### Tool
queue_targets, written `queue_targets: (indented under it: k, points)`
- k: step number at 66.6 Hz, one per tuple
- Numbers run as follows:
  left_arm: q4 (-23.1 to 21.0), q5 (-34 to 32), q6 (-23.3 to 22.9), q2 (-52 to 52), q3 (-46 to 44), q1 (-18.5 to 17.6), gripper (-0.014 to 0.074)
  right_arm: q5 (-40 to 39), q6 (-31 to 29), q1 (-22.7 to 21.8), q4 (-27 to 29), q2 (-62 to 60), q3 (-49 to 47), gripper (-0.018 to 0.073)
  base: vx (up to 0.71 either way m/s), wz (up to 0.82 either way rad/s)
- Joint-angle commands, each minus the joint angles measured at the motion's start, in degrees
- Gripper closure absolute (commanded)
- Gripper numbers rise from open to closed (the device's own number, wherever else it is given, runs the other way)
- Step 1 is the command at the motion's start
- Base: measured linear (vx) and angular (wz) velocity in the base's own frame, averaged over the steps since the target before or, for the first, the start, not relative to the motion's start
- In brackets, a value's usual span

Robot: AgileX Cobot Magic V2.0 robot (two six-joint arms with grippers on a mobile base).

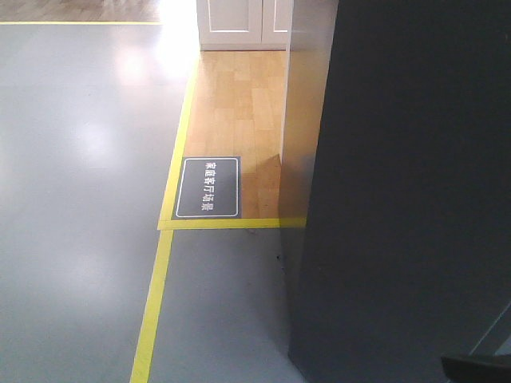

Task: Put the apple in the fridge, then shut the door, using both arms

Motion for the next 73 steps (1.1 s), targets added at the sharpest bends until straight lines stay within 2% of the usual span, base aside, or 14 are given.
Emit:
queue_targets:
  k: [1, 9, 18, 25, 39, 52, 65, 73]
  points:
    - [1.22, -3.16, -0.82, -0.08, -1.20, -0.14, 0.0603, -4.04, -0.25, 0.01, -0.65, 0.27, -1.46, 0.0406, 0.00, 0.00]
    - [1.22, -3.09, -0.82, -0.07, -1.20, -0.14, 0.0603, -4.08, -0.29, 0.01, -2.05, 0.27, -1.46, 0.0576, 0.00, 0.00]
    - [1.22, -3.09, -0.82, -0.07, -1.20, -0.14, 0.0603, -5.49, 0.91, 0.01, -5.26, 0.32, -1.46, 0.0569, 0.00, 0.00]
    - [1.22, -3.09, -0.82, -0.07, -1.20, -0.14, 0.0603, -7.57, 7.54, 0.01, -10.04, 1.51, -1.46, 0.0568, 0.00, 0.00]
    - [1.22, -3.09, -0.82, -0.07, -1.20, -0.14, 0.0603, -5.86, 21.89, 0.01, -27.99, 8.07, -4.92, 0.0568, 0.00, 0.00]
    - [1.22, -3.09, -0.82, -0.07, -1.20, -0.14, 0.0603, 2.07, 31.88, 0.01, -42.63, 14.21, -10.59, 0.0568, 0.00, 0.00]
    - [1.22, -3.09, -0.82, -0.07, -1.20, -0.14, 0.0603, 7.92, 33.36, -0.56, -53.03, 19.15, -16.17, 0.0563, 0.00, 0.00]
    - [1.22, -3.09, -0.82, -0.07, -1.20, -0.14, 0.0603, 6.99, 32.13, -4.91, -54.11, 21.57, -19.65, 0.0564, 0.00, 0.00]
